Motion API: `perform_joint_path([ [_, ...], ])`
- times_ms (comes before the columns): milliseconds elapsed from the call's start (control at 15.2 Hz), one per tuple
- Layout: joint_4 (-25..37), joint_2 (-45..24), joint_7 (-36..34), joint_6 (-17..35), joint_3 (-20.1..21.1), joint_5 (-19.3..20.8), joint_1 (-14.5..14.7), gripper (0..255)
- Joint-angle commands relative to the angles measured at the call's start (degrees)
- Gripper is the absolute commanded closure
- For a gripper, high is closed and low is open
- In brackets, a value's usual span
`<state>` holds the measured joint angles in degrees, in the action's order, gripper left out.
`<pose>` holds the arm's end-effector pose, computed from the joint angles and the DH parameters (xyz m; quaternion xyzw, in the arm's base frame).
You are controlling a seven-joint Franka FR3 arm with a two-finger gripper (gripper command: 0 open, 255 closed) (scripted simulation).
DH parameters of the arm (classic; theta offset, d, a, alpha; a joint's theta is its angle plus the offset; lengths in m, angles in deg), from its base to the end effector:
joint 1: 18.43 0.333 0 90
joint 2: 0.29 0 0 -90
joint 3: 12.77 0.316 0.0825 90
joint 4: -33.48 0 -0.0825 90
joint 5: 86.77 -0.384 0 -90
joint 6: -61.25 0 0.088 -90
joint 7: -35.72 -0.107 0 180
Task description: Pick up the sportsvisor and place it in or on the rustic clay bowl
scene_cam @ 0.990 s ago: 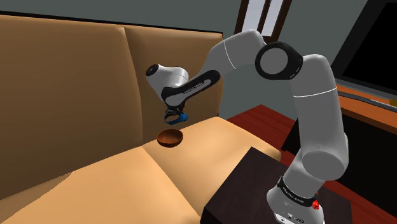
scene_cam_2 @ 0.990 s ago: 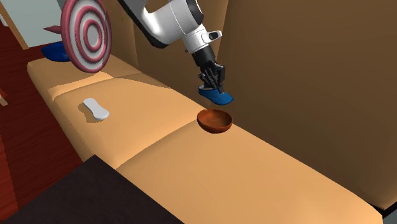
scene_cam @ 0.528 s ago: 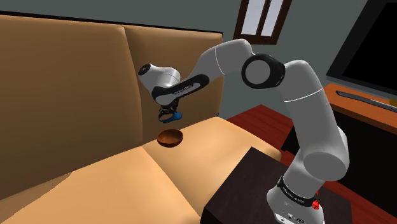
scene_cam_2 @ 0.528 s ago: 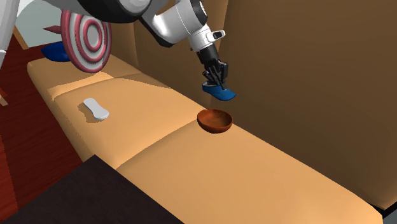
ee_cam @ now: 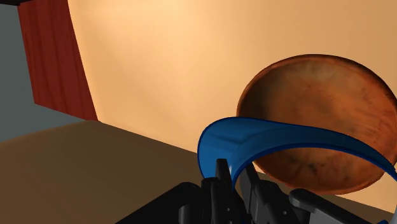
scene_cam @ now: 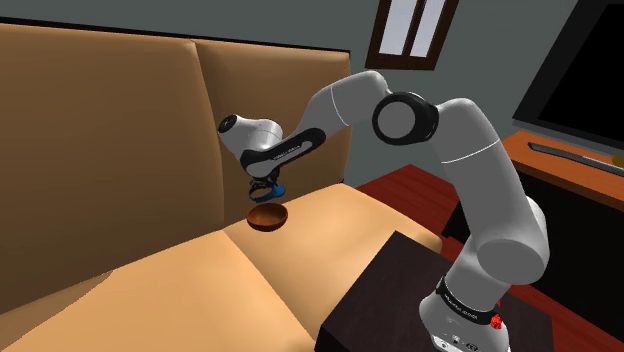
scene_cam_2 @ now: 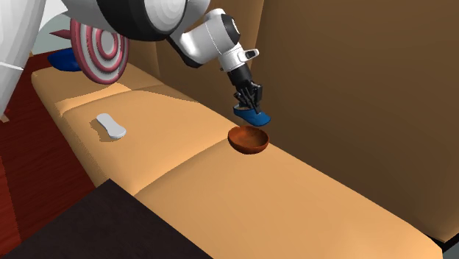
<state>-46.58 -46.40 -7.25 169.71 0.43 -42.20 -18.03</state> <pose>0.7045 0.0850 0.2234 0.9528 -0.0948 0.0067 0.2882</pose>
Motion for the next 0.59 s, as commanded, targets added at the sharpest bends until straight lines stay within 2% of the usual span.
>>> perform_joint_path([
  [0, 0.4, -1.1, -0.4, 0.6, -0.2, 0.3, 0.1, 255],
  [528, 1.1, -4.3, -1.9, 2.7, -0.8, 1.2, 0.4, 255],
])
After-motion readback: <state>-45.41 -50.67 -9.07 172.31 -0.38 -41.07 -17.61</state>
